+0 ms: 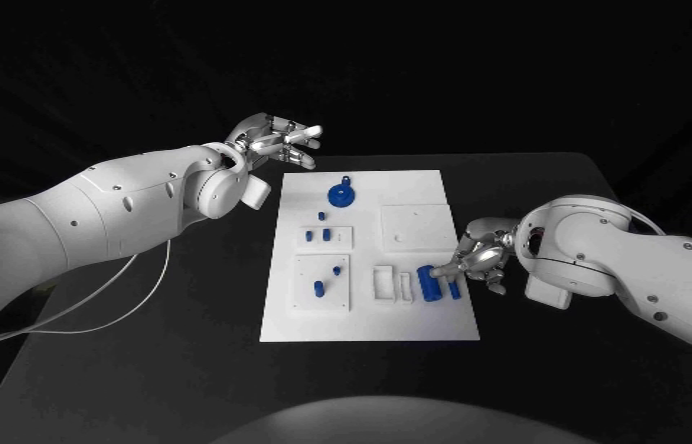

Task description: Assemble the parts on the task board

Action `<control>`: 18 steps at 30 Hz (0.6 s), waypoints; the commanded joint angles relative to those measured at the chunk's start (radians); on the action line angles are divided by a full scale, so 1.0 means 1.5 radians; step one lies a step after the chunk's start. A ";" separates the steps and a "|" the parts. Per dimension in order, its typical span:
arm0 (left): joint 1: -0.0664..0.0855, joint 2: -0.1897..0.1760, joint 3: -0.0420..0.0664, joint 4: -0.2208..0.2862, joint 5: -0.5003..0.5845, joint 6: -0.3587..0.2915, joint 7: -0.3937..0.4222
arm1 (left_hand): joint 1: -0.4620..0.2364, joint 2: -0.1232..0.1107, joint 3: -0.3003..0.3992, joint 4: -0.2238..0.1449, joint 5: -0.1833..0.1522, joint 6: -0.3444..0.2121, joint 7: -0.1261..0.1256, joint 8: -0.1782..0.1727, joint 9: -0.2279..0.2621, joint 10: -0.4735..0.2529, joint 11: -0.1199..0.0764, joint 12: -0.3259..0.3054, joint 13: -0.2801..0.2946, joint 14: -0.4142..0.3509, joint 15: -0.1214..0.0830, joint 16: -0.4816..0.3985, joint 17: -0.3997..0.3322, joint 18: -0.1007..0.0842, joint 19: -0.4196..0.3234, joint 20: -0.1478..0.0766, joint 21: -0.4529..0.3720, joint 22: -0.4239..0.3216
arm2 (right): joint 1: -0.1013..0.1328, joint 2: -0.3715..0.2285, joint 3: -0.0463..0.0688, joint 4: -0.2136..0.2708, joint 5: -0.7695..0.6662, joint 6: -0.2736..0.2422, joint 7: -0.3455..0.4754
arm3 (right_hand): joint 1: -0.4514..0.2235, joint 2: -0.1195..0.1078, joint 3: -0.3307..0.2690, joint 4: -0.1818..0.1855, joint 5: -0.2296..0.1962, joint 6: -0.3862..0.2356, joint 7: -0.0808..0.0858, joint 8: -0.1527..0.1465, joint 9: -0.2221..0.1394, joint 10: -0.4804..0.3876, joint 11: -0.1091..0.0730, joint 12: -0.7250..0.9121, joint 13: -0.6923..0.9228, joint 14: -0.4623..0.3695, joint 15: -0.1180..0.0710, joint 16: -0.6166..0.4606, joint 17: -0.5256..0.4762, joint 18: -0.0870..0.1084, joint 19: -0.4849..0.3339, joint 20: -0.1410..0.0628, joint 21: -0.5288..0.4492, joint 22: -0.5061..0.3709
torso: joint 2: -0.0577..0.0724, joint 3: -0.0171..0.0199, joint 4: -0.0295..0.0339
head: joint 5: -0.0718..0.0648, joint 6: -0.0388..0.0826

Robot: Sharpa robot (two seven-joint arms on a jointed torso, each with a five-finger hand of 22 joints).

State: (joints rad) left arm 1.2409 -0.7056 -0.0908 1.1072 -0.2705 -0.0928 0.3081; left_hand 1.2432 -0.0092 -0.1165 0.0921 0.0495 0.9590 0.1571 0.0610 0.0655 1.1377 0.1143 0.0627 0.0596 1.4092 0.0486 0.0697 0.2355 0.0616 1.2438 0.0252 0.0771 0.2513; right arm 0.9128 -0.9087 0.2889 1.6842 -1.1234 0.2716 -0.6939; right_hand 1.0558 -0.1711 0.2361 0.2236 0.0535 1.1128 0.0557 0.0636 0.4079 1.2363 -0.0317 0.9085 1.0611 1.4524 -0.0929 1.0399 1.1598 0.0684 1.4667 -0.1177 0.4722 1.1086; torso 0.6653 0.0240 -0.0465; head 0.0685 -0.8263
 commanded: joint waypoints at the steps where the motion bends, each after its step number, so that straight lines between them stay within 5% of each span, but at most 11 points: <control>1: -0.001 0.001 0.000 0.001 0.012 0.030 0.007 | -0.002 -0.007 -0.002 0.005 -0.002 -0.006 0.000 0.002 0.000 -0.006 0.000 0.000 0.001 -0.003 0.001 -0.001 -0.001 -0.005 0.001 0.003 -0.001 -0.001 | 0.000 0.006 -0.003 -0.004 -0.016 0.000 -0.020 | 0.001 -0.005 -0.002 0.002 -0.003 0.002 0.000 0.000 -0.003 0.003 0.002 -0.006 0.002 0.005 0.001 -0.004 0.003 0.007 0.022 0.001 -0.001 0.003 | 0.000 0.0002 0.0006 | 0.000 -0.001; 18: 0.000 -0.001 0.000 0.003 -0.005 0.030 0.010 | -0.012 -0.011 -0.008 0.022 -0.002 -0.007 0.001 0.002 0.000 -0.007 0.001 0.000 0.001 -0.003 0.001 -0.001 -0.001 -0.005 0.002 0.003 -0.001 -0.008 | 0.000 0.041 -0.031 -0.028 -0.058 0.010 -0.029 | 0.016 -0.011 -0.024 -0.001 -0.003 0.002 0.000 0.000 -0.007 0.003 0.002 -0.015 0.005 0.006 0.001 -0.008 0.009 0.006 0.022 0.002 -0.008 0.012 | 0.001 0.0008 0.0006 | 0.006 -0.003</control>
State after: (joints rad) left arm 1.2408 -0.7084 -0.0908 1.1085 -0.2691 -0.0634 0.3087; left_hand 1.2313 -0.0211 -0.1309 0.1187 0.0495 0.9555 0.1606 0.0610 0.0653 1.1342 0.1179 0.0627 0.0596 1.4092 0.0486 0.0697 0.2356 0.0616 1.2438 0.0252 0.0771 0.2395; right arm 0.9129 -0.8511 0.2439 1.6435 -1.1796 0.2719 -0.6972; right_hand 1.0703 -0.1856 0.2059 0.2235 0.0535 1.1127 0.0556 0.0636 0.3985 1.2368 -0.0322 0.8898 1.0669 1.4560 -0.0894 1.0309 1.1718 0.0686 1.4667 -0.1177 0.4647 1.1250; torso 0.6660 0.0250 -0.0456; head 0.0764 -0.8304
